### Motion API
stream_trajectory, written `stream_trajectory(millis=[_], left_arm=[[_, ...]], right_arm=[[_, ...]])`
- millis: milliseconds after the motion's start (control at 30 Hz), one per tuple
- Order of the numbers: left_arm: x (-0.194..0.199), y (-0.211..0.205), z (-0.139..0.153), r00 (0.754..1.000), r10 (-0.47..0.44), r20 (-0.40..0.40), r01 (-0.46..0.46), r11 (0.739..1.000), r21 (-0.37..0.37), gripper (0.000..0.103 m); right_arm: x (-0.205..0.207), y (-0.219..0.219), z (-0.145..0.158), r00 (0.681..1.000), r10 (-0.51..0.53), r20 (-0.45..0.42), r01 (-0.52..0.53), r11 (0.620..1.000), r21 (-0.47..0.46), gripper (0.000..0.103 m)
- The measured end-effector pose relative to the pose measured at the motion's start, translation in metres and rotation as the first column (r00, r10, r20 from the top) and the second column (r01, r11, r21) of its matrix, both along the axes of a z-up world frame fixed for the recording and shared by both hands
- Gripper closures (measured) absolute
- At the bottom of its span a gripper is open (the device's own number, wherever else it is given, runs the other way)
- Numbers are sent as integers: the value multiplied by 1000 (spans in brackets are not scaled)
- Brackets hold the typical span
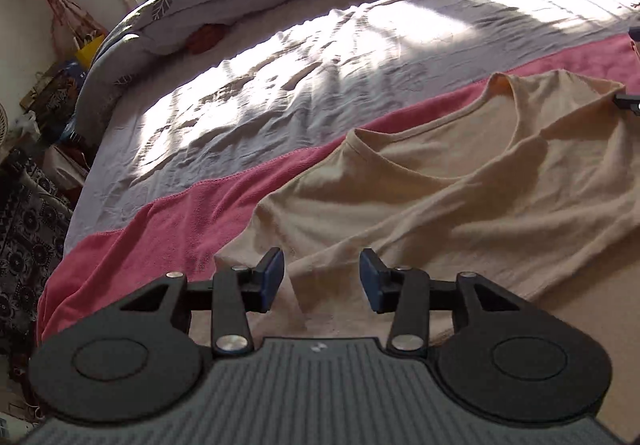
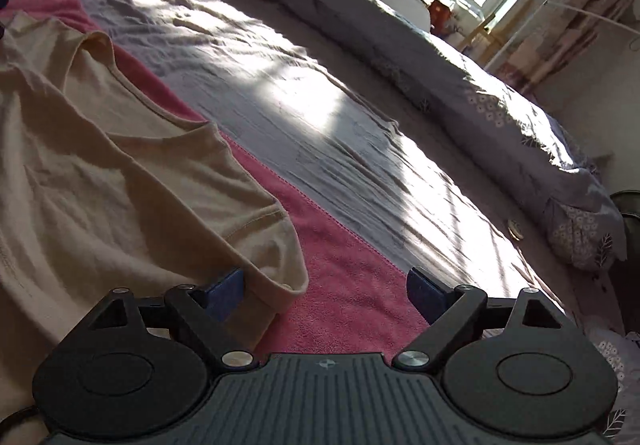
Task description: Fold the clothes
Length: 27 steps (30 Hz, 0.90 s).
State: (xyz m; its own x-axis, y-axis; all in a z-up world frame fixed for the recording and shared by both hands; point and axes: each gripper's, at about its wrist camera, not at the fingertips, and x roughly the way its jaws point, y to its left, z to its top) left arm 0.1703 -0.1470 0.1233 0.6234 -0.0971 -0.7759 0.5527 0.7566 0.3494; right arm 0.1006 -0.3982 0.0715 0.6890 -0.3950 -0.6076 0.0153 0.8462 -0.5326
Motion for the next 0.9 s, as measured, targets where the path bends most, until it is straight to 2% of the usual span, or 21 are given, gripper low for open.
stream_trajectory(millis=[33, 100, 133, 167, 267, 333, 400, 467, 533, 567, 633, 700, 767, 833, 867, 900], left_arm=[[1, -3, -13, 1000, 8, -16, -7, 999, 36, 53], [5, 7, -31, 998, 61, -2, -61, 996, 61, 48], [6, 10, -29, 997, 78, 10, -79, 995, 55, 42], [6, 14, -28, 995, 95, 21, -96, 994, 49, 40], [9, 21, -20, 990, 137, 28, -139, 989, 48, 39], [7, 18, -13, 986, 147, 80, -154, 984, 87, 41], [5, 9, 2, 991, 108, 84, -111, 993, 33, 42], [5, -1, 18, 995, 61, 74, -58, 997, -46, 41], [12, -15, 34, 1000, -2, 5, 3, 985, -174, 41], [19, -23, 41, 998, -36, -57, 20, 966, -259, 41], [32, -41, 47, 968, -133, -212, 32, 906, -423, 41], [44, -66, 49, 911, -248, -331, 25, 831, -555, 41], [39, -99, 47, 902, -303, -307, 106, 845, -524, 41], [33, -133, 46, 889, -358, -286, 186, 852, -489, 41], [27, -148, 45, 878, -393, -271, 241, 855, -460, 41], [22, -161, 43, 858, -435, -272, 292, 850, -439, 41]], right_arm=[[12, -6, -6, 1000, -15, -8, 14, 1000, -15, 14], [31, -21, -11, 998, -67, -9, 66, 997, -42, 14], [38, -30, -10, 994, -110, -1, 109, 992, -58, 14], [40, -38, -5, 990, -141, 16, 142, 989, -51, 14], [28, -59, 21, 980, -181, 79, 176, 982, 68, 13], [8, -68, 34, 980, -186, 76, 168, 965, 200, 13], [-17, -68, 40, 981, -187, 52, 166, 946, 279, 13], [-45, -60, 40, 985, -172, 28, 156, 943, 294, 13], [-79, -42, 37, 992, -126, 14, 118, 958, 260, 13], [-94, -32, 36, 995, -95, 10, 89, 966, 244, 13], [-115, -9, 29, 1000, -10, -2, 10, 980, 198, 14], [-122, 12, 19, 998, 65, -12, -63, 993, 101, 17], [-121, 26, 10, 993, 114, -13, -113, 992, 53, 31], [-113, 28, 3, 992, 123, -6, -122, 990, 67, 40], [-109, 27, 1, 993, 119, -2, -118, 990, 82, 50], [-105, 25, -2, 994, 111, 3, -111, 989, 97, 57]])
